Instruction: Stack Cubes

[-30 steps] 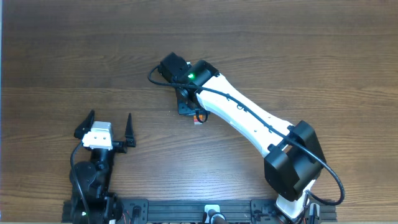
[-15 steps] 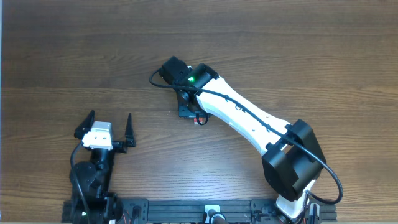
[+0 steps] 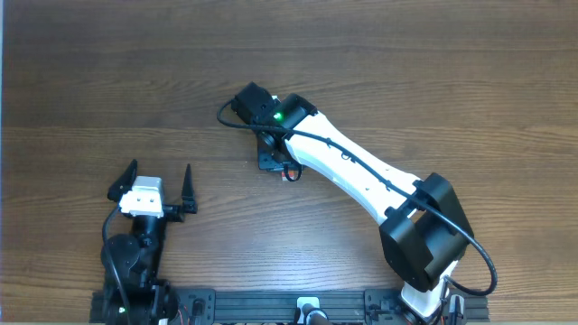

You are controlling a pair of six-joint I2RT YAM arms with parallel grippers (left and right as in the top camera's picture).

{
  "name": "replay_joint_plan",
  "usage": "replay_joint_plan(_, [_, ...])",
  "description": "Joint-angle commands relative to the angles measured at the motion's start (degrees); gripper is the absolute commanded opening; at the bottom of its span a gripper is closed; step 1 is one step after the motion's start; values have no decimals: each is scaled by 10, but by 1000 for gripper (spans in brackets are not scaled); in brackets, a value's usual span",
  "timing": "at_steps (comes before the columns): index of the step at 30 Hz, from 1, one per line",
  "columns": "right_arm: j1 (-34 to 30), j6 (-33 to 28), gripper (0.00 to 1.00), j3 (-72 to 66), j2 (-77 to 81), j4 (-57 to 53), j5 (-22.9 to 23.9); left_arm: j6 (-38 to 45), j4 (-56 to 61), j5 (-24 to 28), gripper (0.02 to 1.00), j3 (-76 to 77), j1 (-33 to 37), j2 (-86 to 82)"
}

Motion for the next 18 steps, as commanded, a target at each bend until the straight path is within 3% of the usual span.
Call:
replay_joint_plan(1, [-1, 8, 12, -5, -15, 2, -3, 6, -2, 8, 1000, -2, 3, -4])
replay_joint_plan(18, [-2, 8, 12, -8, -15, 8, 6, 6, -2, 7, 1000, -2, 3, -4])
